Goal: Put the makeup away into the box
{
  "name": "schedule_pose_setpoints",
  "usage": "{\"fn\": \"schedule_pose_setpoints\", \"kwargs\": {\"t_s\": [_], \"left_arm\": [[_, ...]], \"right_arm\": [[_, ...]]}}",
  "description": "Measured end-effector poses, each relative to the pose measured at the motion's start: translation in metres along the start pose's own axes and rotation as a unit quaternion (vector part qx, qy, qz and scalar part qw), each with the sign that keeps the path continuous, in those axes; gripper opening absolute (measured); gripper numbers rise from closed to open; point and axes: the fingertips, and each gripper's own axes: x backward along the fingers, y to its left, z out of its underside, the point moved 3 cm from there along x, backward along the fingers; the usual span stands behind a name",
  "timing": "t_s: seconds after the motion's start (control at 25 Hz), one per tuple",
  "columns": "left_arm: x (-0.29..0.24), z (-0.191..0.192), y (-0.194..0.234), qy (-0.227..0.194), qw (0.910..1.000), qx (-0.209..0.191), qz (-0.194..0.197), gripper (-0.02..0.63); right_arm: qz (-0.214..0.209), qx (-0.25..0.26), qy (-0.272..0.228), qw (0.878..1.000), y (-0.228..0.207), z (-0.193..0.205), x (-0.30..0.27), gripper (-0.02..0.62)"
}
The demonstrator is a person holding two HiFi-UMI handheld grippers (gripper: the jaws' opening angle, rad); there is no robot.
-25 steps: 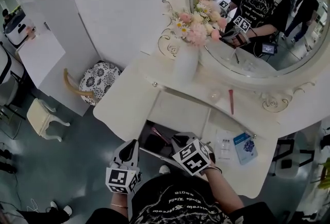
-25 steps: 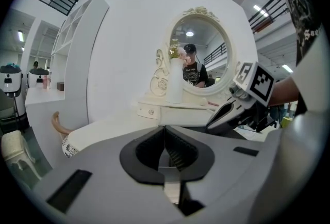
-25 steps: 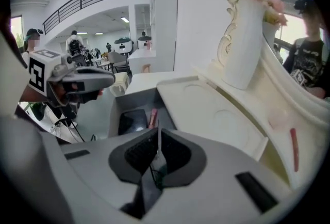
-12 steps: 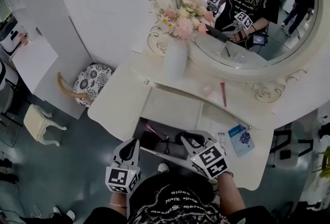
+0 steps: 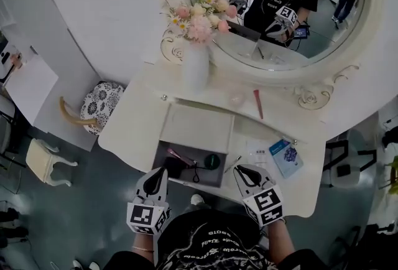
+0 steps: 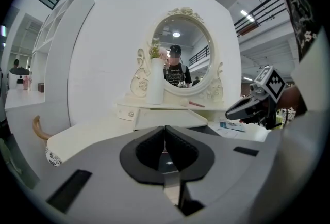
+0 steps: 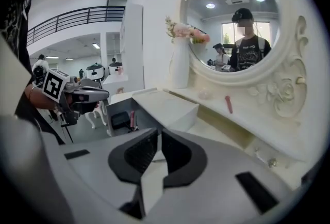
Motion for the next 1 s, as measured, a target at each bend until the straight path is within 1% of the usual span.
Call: {"fn": "schedule_pose_setpoints", "kwargs": {"t_s": [0.16,0.28,0.36,0.44,0.68,0.88,1.0], "left_arm": [[-0.007,-0.004,-0.007,-0.002,0.9998,-0.005,0.019,0.018],[-0.015,-0.004,-0.016,-0.009,0.9994,0.002,0.034,0.018],[-0.02,-0.002,-0.023,-0.013,0.9989,0.005,0.046,0.018],[-0.024,-0.004,-0.029,-0.011,0.9985,-0.001,0.054,0.018],[-0.032,-0.008,-0.041,-0.006,0.9976,-0.013,0.068,0.018],[-0.035,-0.009,-0.041,-0.008,0.9977,-0.014,0.066,0.018],[-0.035,-0.007,-0.042,-0.007,0.9979,-0.01,0.064,0.018]], "right_arm": [[0.055,-0.029,-0.002,0.998,-0.02,0.018,0.019,0.031],[0.088,-0.046,0.001,0.995,-0.034,0.033,0.034,0.026],[0.112,-0.049,0.005,0.992,-0.042,0.042,0.042,0.023],[0.132,-0.05,0.004,0.99,-0.048,0.047,0.049,0.017],[0.167,-0.062,-0.004,0.984,-0.058,0.059,0.06,0.009],[0.183,-0.069,-0.006,0.981,-0.065,0.065,0.06,0.009],[0.205,-0.068,0.005,0.976,-0.072,0.071,0.063,0.008]]}}
